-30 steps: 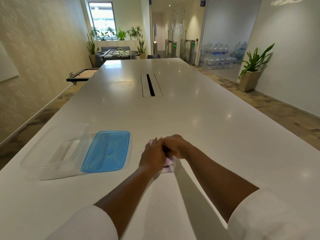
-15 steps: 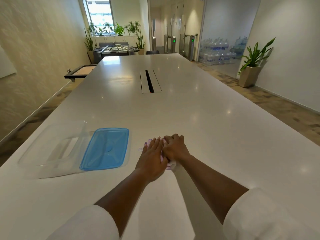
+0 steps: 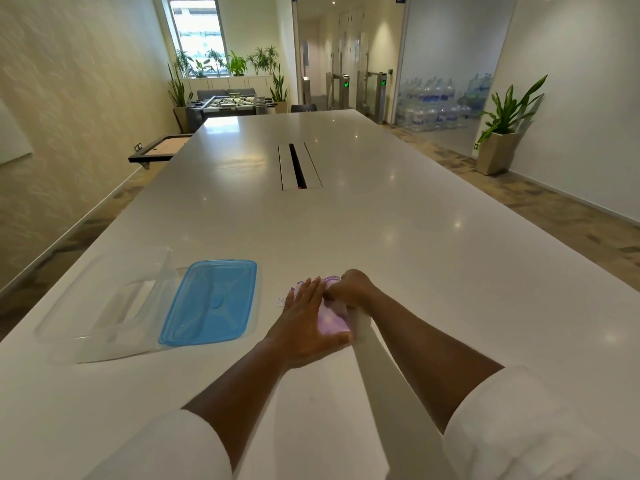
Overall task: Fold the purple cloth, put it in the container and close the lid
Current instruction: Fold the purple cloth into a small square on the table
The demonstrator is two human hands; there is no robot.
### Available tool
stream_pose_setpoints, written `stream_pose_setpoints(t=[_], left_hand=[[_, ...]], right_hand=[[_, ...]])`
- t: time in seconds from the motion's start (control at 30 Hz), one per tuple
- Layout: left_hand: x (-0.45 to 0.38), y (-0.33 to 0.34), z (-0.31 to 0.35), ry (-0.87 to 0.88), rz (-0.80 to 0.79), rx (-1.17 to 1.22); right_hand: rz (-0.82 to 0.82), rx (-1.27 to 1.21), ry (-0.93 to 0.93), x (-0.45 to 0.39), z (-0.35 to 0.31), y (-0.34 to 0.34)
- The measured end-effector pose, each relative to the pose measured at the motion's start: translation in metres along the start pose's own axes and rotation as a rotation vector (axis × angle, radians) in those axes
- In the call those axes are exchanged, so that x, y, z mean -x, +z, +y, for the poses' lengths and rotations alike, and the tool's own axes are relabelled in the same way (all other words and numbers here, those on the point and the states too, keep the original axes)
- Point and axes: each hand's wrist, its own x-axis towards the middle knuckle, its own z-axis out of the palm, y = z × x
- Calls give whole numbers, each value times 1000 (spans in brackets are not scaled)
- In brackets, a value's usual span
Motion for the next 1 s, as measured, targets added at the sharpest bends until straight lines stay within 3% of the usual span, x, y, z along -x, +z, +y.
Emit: stream_pose_setpoints(t=[0.17,0.33,0.47,0.6,0.73,0.83,1.0], left_hand=[[-1,-8,-7,-71,39,273],[-17,-29,-12,-355,195,457],[-22,-54,-20,-519,173,505],[-14,-85,-28,-467,17,757],[-6,-111,-33,-444,-132,741],[-4,-123,-39,-446,-115,766],[3,-143,-48,-392,5,802]], right_hand=[[-56,-407,200,1,-10,-9],[-80,-693,186,1,-18,-12],[-86,-827,140,4,-29,-17],[-137,-868,100,10,-41,-21],[-160,-897,59,10,-50,-22],[-165,-867,34,11,-55,-22],[-224,-586,-12,17,-61,-20]])
